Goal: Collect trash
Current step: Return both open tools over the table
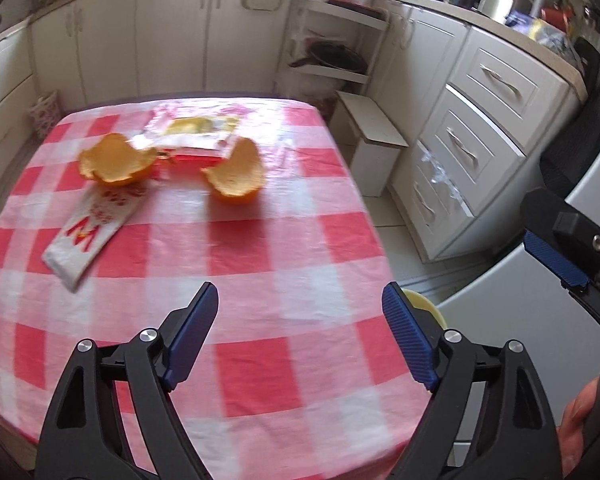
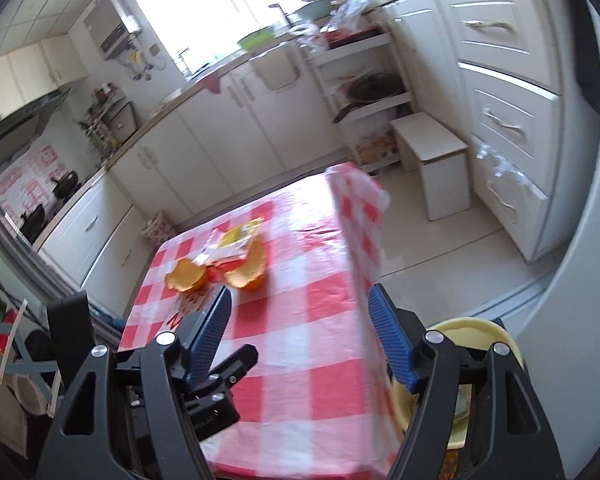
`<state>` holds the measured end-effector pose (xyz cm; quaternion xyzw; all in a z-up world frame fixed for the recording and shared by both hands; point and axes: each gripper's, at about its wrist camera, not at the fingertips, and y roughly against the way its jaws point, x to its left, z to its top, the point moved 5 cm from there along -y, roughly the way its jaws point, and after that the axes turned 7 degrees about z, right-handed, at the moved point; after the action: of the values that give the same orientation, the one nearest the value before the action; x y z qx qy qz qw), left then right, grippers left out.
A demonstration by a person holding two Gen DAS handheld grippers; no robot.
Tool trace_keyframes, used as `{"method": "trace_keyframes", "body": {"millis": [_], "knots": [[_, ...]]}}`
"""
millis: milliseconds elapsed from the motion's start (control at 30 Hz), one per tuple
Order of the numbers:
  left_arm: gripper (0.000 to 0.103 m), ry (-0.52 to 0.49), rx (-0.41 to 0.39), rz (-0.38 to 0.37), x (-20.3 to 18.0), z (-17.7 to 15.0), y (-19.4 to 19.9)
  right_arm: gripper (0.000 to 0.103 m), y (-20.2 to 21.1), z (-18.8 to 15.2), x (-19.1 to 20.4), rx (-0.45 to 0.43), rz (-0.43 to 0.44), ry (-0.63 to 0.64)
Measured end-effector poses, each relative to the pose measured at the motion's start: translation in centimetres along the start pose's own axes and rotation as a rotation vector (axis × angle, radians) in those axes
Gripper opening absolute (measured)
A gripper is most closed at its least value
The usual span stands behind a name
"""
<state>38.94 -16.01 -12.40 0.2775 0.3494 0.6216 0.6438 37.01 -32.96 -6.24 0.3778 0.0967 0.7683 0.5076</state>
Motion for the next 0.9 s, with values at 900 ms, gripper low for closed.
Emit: {"method": "trace_keyframes", "body": {"millis": [900], "knots": [[0.081, 0.238, 0.059, 0.271, 23.3, 11.0, -9.8, 0.072, -10.3, -3.9, 8.1, 0.213, 0.042, 0.162]]}}
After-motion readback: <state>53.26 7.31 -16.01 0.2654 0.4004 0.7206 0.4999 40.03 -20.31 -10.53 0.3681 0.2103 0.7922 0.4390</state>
